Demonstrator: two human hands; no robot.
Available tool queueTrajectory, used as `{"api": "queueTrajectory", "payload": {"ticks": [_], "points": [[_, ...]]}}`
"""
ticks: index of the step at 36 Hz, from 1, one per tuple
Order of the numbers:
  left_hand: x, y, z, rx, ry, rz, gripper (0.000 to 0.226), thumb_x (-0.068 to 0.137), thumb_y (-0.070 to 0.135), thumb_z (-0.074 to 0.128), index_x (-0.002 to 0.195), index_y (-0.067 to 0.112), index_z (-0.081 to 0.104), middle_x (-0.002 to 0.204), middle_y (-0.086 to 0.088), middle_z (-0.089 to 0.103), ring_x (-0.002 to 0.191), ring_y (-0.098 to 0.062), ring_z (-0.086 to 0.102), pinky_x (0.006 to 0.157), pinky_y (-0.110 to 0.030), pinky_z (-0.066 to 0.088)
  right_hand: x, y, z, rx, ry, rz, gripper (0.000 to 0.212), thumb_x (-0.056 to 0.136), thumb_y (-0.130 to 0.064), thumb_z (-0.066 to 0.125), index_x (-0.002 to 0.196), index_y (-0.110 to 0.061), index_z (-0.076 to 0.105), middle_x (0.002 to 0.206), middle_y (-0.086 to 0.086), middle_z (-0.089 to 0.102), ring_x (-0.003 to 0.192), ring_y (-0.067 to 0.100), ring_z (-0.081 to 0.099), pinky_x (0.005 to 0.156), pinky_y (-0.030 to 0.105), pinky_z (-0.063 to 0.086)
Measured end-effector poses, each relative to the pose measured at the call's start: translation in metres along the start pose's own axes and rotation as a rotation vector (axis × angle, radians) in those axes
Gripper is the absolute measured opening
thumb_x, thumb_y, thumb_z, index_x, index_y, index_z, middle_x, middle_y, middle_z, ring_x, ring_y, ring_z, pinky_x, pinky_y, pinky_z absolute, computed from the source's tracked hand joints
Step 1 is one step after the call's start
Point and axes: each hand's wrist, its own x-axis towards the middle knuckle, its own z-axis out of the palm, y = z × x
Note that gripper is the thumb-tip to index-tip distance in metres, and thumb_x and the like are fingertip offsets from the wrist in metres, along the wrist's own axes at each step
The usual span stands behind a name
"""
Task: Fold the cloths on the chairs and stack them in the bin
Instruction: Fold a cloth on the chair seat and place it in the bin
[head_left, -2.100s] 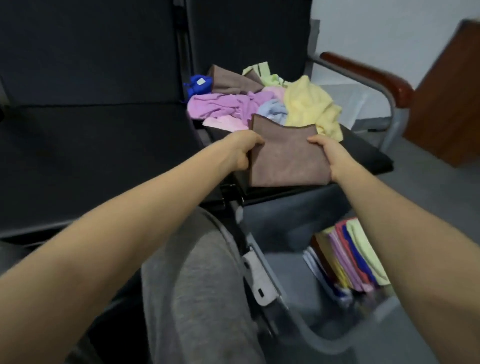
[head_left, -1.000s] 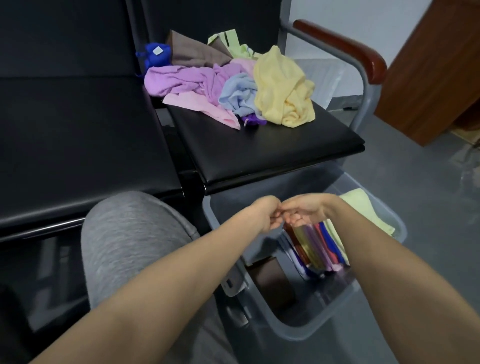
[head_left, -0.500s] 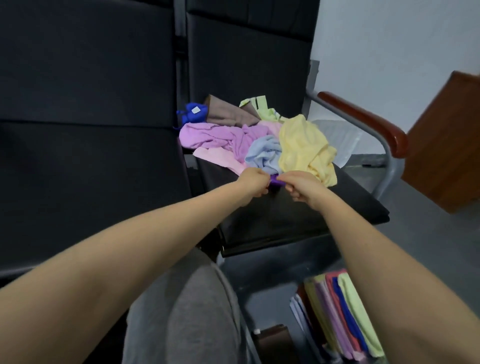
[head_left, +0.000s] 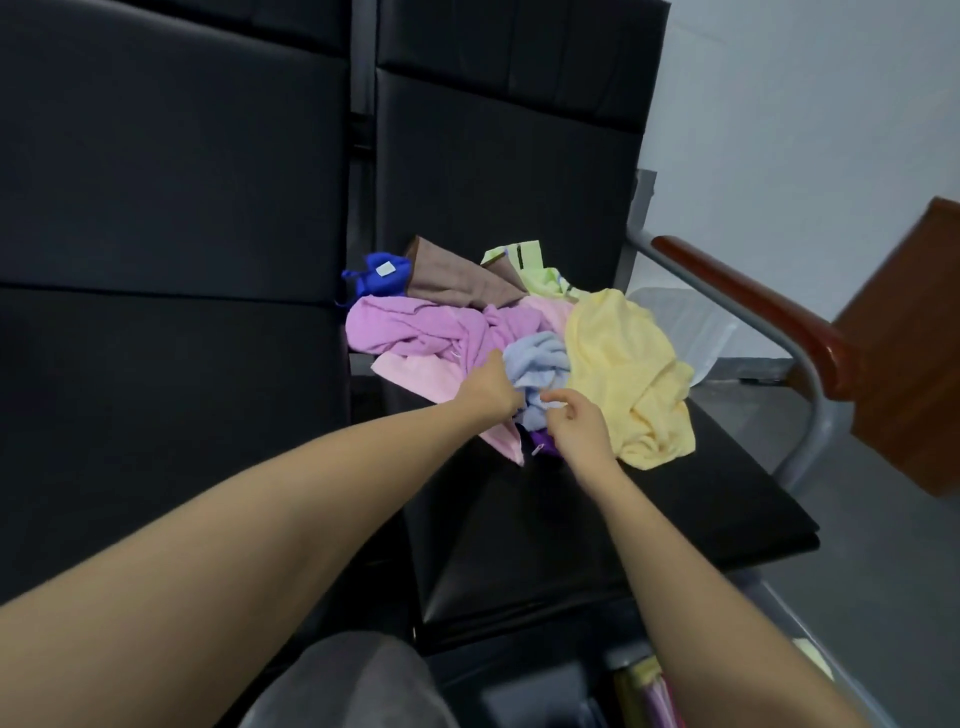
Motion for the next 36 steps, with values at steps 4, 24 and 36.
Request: {"api": "queueTrajectory", "payload": {"ticks": [4, 24, 36], "points": [[0.007, 0.008, 0.010, -0.116, 0.045, -0.049, 0.011, 0.088, 0.011, 0.052, 0.085, 0.004, 0.060, 0.097, -0.021, 0.063, 0.093, -0.031, 0.058, 0.070, -0.030, 0.040, -0.001, 0.024, 0.002, -0.044, -0.026, -0.005, 0.028, 0.090, 0.001, 0.043, 0.101, -0.019, 0.058, 0.069, -0.008, 0.050, 0.058, 0.004, 0.045, 0.054, 0.014, 0.035], [-0.031, 0.066, -0.075, -1.116, 0.014, -0.188, 0.029, 0.094, 0.021, 0.041, 0.067, 0.012, 0.045, 0.058, -0.003, 0.053, 0.065, -0.016, 0.055, 0.066, -0.025, 0.048, 0.009, -0.028, -0.012, -0.248, 0.145, -0.085, 0.088, 0.079, -0.037, 0.070, 0.145, -0.039, 0.011, 0.134, 0.008, 0.025, 0.109, 0.028, 0.049, 0.094, 0.039, 0.045], [-0.060, 0.030, -0.103, -0.269, -0.540, -0.245, 0.047, 0.094, 0.049, 0.049, 0.115, 0.009, 0.061, 0.103, -0.004, 0.062, 0.095, -0.018, 0.058, 0.087, -0.030, 0.045, 0.004, -0.026, -0.001, -0.551, -0.249, 0.028, 0.076, 0.077, -0.034, 0.048, 0.148, -0.031, 0.022, 0.139, 0.018, 0.026, 0.127, 0.038, 0.037, 0.109, 0.040, 0.032]]}}
